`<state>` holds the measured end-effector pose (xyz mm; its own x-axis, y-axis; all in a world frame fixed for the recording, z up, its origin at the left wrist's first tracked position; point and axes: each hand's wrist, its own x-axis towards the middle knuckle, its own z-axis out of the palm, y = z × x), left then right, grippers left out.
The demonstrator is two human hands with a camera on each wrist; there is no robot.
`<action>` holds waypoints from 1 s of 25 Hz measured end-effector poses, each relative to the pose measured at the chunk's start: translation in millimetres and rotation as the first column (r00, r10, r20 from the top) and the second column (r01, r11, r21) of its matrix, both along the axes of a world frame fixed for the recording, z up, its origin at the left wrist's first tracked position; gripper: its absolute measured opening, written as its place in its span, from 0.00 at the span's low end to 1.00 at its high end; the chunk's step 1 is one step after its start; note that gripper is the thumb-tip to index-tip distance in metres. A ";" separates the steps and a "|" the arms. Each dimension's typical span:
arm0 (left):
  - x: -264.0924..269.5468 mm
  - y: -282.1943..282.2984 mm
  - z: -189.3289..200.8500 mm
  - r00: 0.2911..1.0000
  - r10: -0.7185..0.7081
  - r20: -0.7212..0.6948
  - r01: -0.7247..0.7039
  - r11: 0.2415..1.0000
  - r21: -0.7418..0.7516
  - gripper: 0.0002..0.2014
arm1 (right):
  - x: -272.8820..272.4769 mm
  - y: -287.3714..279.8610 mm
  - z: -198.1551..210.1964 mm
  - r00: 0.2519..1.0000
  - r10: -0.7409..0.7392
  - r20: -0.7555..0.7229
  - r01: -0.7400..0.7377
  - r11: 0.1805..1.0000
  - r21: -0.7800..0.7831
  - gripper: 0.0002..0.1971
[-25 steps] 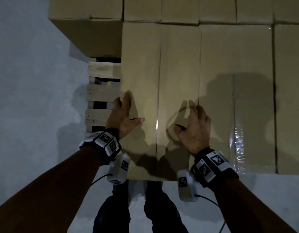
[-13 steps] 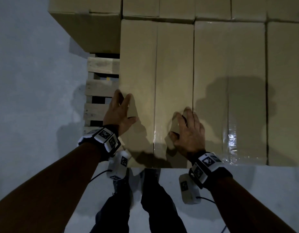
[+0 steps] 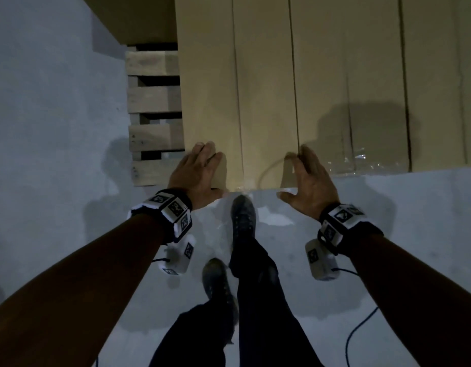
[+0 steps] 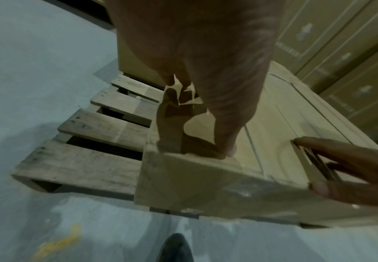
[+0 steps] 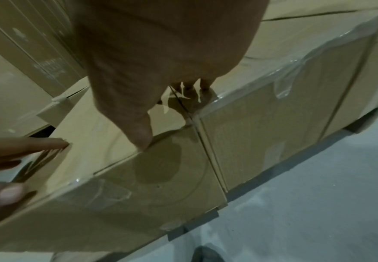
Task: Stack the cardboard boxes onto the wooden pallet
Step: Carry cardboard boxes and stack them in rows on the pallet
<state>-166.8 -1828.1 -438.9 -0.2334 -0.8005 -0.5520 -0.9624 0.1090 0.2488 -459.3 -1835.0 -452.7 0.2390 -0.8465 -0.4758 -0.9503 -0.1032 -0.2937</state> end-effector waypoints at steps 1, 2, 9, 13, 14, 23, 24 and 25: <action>-3.6 8.8 -2.9 1.000 -0.017 0.009 0.017 1.000 -0.015 0.50 | -4.9 5.6 -2.1 1.000 -0.014 -0.012 0.014 1.000 -0.001 0.55; -6.3 15.1 -4.8 0.999 -0.023 0.023 0.023 0.999 -0.028 0.52 | -8.6 8.3 -5.5 0.999 -0.030 -0.019 0.030 0.999 -0.012 0.57; -10.1 24.9 -13.2 0.999 -0.019 0.046 0.026 0.985 -0.168 0.45 | -16.3 14.8 -13.3 0.985 -0.151 0.080 0.163 0.972 -0.172 0.52; -11.6 23.1 -13.7 0.999 0.013 0.036 -0.007 0.985 -0.170 0.44 | -16.6 12.6 -12.7 0.991 -0.125 0.036 0.130 0.970 -0.207 0.47; -11.0 23.1 -13.4 0.999 0.020 0.033 -0.014 0.986 -0.169 0.44 | -16.8 12.5 -13.8 0.992 -0.122 0.024 0.124 0.970 -0.210 0.46; -11.6 15.7 -11.5 0.999 0.019 0.045 -0.013 0.991 -0.137 0.43 | -14.7 10.1 -16.6 0.988 -0.148 0.033 0.151 0.954 -0.258 0.40; -11.8 15.4 -10.7 0.999 0.011 0.049 -0.004 0.991 -0.137 0.43 | -15.4 10.3 -17.4 0.989 -0.143 0.038 0.148 0.951 -0.271 0.39; -12.3 15.3 -10.1 0.999 0.007 0.051 0.000 0.991 -0.137 0.43 | -15.8 10.2 -17.9 0.989 -0.142 0.035 0.146 0.951 -0.274 0.39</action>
